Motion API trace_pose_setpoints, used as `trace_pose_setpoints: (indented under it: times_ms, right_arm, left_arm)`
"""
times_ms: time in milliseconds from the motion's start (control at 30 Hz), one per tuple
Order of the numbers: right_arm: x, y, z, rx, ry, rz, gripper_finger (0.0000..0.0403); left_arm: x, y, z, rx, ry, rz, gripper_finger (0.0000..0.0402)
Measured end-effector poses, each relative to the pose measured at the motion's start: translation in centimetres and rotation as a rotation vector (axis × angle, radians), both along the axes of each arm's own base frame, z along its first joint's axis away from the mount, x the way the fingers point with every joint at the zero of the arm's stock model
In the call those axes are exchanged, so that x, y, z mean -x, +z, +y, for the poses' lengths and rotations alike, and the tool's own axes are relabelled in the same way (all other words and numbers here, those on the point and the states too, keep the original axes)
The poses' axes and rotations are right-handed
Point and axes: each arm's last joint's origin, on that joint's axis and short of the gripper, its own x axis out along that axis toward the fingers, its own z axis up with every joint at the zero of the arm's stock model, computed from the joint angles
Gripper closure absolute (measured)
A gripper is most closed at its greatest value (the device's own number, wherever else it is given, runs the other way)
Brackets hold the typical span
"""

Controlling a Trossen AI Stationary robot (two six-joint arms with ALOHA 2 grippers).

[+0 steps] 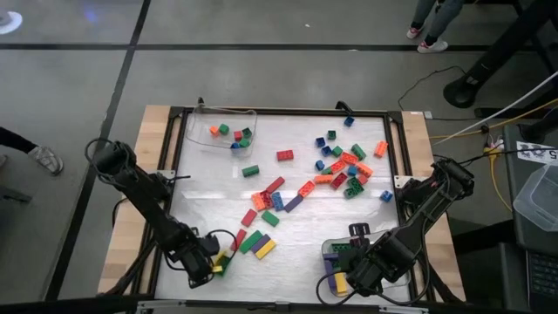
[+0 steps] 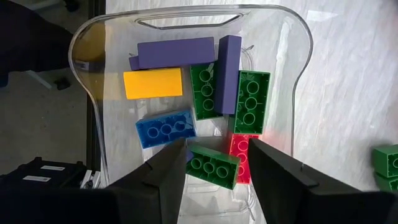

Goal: Sort blocks by size
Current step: Put the rectangular green game piece into the bottom transparent bin

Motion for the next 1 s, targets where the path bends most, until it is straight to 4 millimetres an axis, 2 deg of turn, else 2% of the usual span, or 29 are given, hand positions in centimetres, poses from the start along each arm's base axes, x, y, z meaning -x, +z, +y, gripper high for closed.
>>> trace_pose_setpoints:
  times_ms: [433,567,667,833,1000]
  right_arm:
    - [-0.1,0.0,0.0,0.016,-0.004,-0.021,0.0230]
    - [-0.1,0.0,0.0,0.016,-0.001,-0.022,0.0230]
    - [-0.2,0.0,0.0,0.038,0.021,-0.055,0.0230]
    - [-1.0,0.3,0.4,0.059,0.061,-0.197,0.0230]
    - [-2.1,0.5,1.3,0.023,0.143,-0.335,0.0230]
  left_arm:
    - [-0.5,-3.2,-1.1,-0.070,-0.119,0.032,0.0149]
    - [-0.5,-3.5,-1.2,-0.077,-0.078,0.050,0.0153]
    - [-0.5,-3.4,-1.1,-0.073,-0.016,0.058,0.0182]
    - [-0.6,-3.1,-0.9,-0.056,0.003,0.056,0.0276]
    - [-1.0,-2.8,-0.6,-0.030,0.067,0.060,0.0284]
